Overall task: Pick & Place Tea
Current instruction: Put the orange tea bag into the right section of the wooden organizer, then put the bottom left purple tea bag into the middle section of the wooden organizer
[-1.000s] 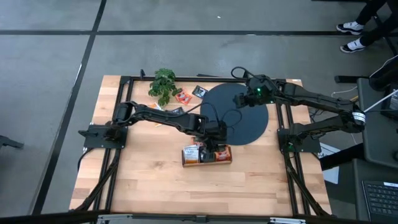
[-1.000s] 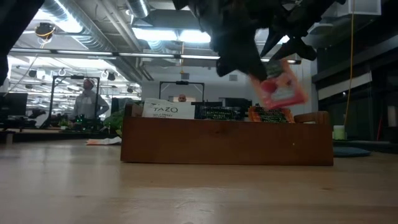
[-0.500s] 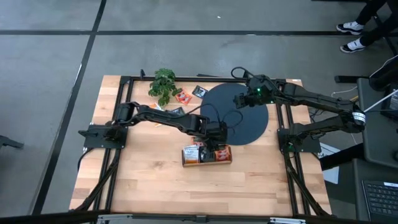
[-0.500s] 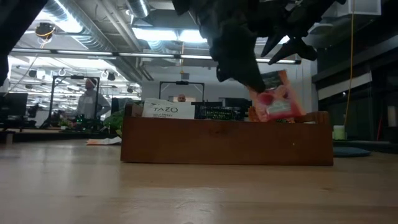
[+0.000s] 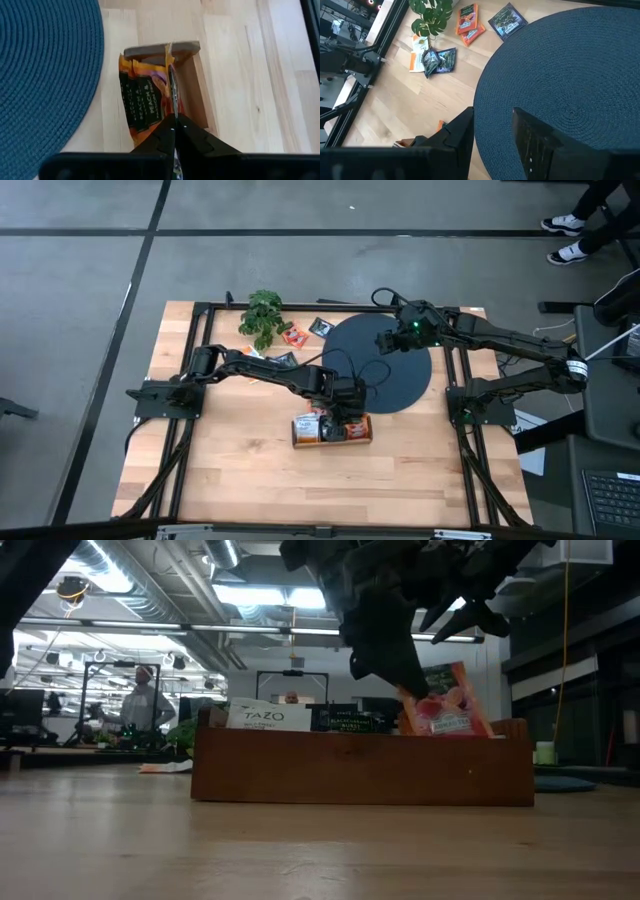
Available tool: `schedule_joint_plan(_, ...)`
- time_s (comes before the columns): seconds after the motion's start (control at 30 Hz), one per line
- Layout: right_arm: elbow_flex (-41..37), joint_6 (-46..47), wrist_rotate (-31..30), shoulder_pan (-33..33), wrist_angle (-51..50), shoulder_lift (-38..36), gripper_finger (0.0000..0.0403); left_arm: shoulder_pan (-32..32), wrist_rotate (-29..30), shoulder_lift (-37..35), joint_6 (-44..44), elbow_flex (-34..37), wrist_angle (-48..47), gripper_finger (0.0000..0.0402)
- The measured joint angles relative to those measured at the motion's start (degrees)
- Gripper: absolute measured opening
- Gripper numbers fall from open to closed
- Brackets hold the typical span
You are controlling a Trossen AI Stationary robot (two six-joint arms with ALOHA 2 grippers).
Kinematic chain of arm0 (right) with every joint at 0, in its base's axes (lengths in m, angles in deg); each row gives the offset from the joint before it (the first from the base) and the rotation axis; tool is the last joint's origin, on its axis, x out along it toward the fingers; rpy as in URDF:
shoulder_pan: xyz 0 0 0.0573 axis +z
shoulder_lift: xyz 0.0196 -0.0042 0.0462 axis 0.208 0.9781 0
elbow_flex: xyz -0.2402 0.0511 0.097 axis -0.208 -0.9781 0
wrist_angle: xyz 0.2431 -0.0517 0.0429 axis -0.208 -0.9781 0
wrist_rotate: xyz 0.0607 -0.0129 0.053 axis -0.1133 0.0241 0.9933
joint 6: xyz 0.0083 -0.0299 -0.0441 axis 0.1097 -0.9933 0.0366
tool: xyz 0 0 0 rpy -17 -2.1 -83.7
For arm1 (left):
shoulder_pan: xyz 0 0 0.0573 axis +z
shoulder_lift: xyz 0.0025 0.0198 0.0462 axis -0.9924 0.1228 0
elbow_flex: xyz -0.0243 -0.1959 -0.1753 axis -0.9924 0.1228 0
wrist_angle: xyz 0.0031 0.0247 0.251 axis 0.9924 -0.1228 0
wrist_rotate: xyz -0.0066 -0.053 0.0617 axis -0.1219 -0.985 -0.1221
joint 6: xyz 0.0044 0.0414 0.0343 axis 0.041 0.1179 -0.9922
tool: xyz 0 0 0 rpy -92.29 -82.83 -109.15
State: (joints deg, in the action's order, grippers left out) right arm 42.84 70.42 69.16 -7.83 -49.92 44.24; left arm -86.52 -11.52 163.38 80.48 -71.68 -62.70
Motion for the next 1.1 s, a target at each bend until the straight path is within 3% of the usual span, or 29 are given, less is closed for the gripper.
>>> schedule_joint_plan(0.5, 0.0, -0.1, 0.0, 0.0, 0.0, 0.0, 0.0136, 0.2, 2.0, 0.0, 0.0, 0.0, 0.1, 0.0082)
schedule_joint_plan(0.9, 0.0, -4.2, 2.1, 2.6, -2.9, 0.0, 0.0136, 1.6, 2.5, -7.8, -4.2, 0.4, -4.8, 0.0088)
schedule_joint_plan(1.1, 0.0, -4.3, 0.3, 5.7, -2.9, 0.0, 0.0136, 2.5, 1.2, -15.5, -1.2, 12.0, 5.5, 0.0090)
